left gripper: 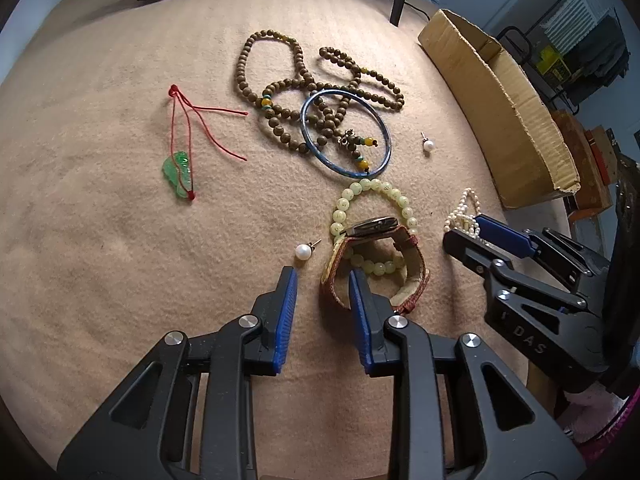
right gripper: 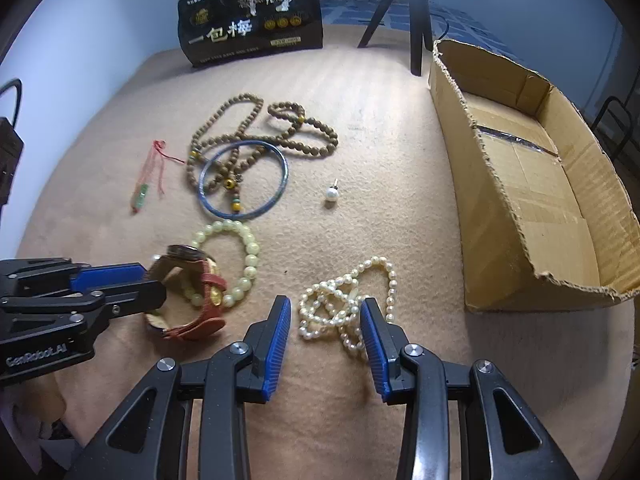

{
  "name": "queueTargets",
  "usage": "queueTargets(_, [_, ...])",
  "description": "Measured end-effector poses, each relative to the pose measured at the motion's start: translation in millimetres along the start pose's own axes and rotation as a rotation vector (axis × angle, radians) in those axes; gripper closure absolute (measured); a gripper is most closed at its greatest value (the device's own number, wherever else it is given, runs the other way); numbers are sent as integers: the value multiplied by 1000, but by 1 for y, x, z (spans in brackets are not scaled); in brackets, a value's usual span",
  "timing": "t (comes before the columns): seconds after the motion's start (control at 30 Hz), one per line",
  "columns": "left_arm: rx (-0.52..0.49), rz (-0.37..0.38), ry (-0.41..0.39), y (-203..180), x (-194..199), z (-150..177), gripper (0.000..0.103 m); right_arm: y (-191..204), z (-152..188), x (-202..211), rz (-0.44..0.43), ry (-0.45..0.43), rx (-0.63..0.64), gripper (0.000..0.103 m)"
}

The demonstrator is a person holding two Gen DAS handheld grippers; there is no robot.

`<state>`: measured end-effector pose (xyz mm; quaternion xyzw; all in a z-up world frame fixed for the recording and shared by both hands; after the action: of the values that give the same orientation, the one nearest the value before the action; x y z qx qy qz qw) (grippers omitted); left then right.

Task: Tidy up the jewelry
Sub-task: 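Grasp the red-strap watch with the left tool while the right tool grasps the pearl necklace, then carry the watch and pearl necklace into the cardboard box and open both tools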

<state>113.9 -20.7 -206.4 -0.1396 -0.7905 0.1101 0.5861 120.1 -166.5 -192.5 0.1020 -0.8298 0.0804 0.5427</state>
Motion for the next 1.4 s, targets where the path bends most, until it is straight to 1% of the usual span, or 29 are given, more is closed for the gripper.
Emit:
queueTargets(0.17, [6, 4, 3, 0, -5, -3, 89, 1, -1, -4, 11, 2, 12, 67])
queueTargets(0.23, [7, 7, 2, -1, -6, -4, 92, 1, 0, -4, 20, 2, 16, 76])
queueTargets(0.27, [5, 8, 1, -1, -6, -4, 95, 1, 0, -5, 21, 2, 17, 78])
queueTargets(0.33, [1, 8, -1, -1, -6, -4, 95, -1, 0, -4, 13, 1, 13, 87])
queueTargets(0.4, [-3, 9, -4, -1, -6, -3, 95, -2, 0, -3, 1, 1, 9, 91])
queueTargets(0.57, [-1, 20, -18, 0, 0, -3, 96, -3, 0, 4, -16, -14, 7, 96])
queueTargets(0.77, [-5, 27, -44, 3, 12, 0, 96, 1, -3, 20, -35, -52, 17, 97])
queueTargets(0.97, [-5, 47, -111, 0, 35, -6, 96, 3, -12, 51, -52, -128, 21, 97])
queueTargets(1.03, [-14, 49, -132, -5, 41, -9, 96, 2, -17, 65, -64, -161, 16, 98])
queueTargets(1.2, [-36, 65, -194, -20, 58, -22, 96, -4, -27, 92, -55, -233, 14, 98])
queueTargets(1.4, [-58, 117, -231, -48, 70, -38, 96, -22, -37, 113, -49, -284, -19, 98])
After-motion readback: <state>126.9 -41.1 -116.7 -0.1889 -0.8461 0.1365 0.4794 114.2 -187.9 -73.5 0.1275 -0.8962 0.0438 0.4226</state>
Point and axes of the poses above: each gripper's, at about its wrist camera, not at the fingertips, and x roughly against the way its jaws point, y to its left, z to its underside, the point moved 2 cm from there along -x, roughly the way its jaws point, and after that the axes turned 4 degrees about z, right-handed, at the moved point
